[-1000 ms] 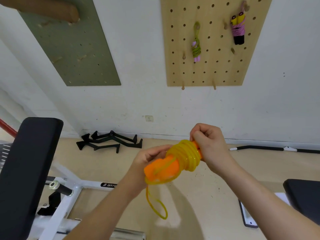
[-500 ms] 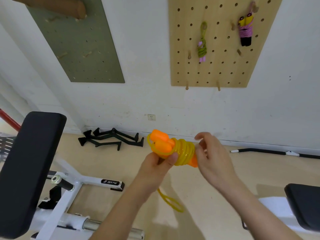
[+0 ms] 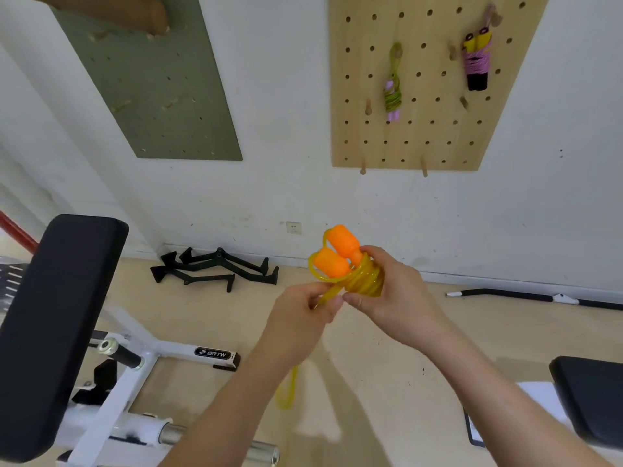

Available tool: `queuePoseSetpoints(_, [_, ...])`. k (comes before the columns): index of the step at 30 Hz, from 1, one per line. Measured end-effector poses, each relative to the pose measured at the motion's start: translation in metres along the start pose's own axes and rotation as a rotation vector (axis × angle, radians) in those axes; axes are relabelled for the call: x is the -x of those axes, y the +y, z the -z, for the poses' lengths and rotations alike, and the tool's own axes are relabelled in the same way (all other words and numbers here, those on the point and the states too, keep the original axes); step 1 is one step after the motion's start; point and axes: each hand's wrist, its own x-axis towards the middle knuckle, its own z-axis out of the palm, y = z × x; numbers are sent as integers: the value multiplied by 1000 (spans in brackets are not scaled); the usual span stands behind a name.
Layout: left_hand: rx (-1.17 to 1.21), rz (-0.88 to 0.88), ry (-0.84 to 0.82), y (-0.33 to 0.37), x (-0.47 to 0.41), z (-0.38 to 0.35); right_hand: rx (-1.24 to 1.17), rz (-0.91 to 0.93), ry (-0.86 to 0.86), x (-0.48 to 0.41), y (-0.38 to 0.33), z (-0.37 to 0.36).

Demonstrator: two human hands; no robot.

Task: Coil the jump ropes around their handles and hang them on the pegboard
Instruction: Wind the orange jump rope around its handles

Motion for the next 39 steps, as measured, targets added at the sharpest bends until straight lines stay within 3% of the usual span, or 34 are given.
queuePoseSetpoints(3, [-727, -235, 102, 2, 9, -5, 127, 15, 48, 0, 1, -11])
queuePoseSetpoints(6, [-1111, -329, 89, 8, 14, -5, 245, 15, 60, 1, 3, -19])
queuePoseSetpoints(10, [-1250, -498, -2, 3, 10, 0, 436, 4, 61, 3, 6, -25])
queuePoseSetpoints(13, [-1285, -579, -158, 17, 6, 10, 545, 14, 6, 6, 8, -26])
queuePoseSetpoints(15, [-1291, -578, -138, 24, -10, 19, 586, 91, -6, 9, 8, -24])
queuePoseSetpoints(17, [-1167, -516, -100, 36, -19, 28, 667, 236, -5, 10, 5, -20])
queuePoseSetpoints(21, [-892, -692, -28, 42, -26, 34, 716, 379, -36, 6, 3, 1])
queuePoseSetpoints(25, [-781, -489, -69, 51, -28, 35, 572, 330, -210, 9, -2, 22])
queuePoseSetpoints(28, [-786, -399, -192, 59, -29, 38, 288, 221, -329, 14, -8, 25])
queuePoseSetpoints(30, [-707, -329, -261, 61, -30, 38, 179, 134, -301, 13, -8, 24])
queuePoseSetpoints(33, [-357, -155, -358, 57, -36, 42, 136, 138, -290, 10, -6, 27])
queuePoseSetpoints(36, [67, -66, -413, 51, -37, 52, -261, 121, -332, 5, -6, 35])
queuePoseSetpoints(39, [315, -57, -342, 37, -32, 42, -529, 61, -266, 0, -3, 36])
